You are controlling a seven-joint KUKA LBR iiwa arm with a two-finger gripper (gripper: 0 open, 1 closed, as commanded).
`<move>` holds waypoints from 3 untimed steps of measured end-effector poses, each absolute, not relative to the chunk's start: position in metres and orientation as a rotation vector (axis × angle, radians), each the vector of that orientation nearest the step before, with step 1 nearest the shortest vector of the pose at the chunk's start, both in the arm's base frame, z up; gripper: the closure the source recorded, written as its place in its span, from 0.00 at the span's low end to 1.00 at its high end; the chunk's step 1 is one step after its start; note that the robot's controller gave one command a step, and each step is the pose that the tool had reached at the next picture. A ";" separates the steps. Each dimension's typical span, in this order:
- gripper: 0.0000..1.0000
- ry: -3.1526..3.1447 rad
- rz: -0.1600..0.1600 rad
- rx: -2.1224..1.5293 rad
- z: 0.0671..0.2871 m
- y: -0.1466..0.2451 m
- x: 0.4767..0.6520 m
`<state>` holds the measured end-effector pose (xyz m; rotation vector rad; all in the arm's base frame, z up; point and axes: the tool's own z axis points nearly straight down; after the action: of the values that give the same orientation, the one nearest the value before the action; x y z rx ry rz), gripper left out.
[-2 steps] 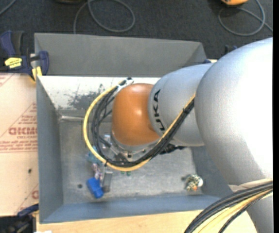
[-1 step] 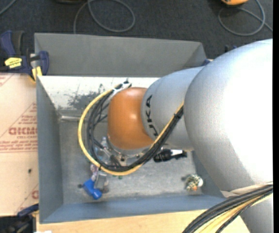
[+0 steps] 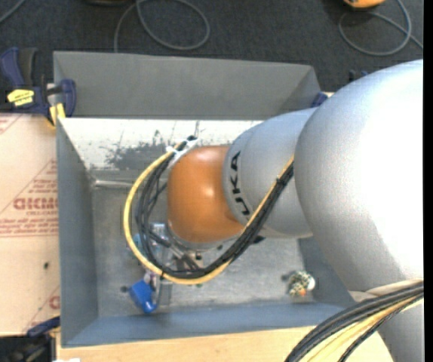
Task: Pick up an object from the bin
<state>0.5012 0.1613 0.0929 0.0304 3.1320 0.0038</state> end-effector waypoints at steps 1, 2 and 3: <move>0.00 3.121 0.001 -0.265 0.085 0.168 0.492; 0.00 3.134 0.005 0.048 0.078 0.170 0.488; 1.00 3.133 -0.001 -0.161 0.071 0.192 0.472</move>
Offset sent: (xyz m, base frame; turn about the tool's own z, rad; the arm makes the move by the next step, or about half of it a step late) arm -0.0162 0.0106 -0.0229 0.2420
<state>0.4719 0.1919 0.0706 -0.1612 3.1329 -0.0012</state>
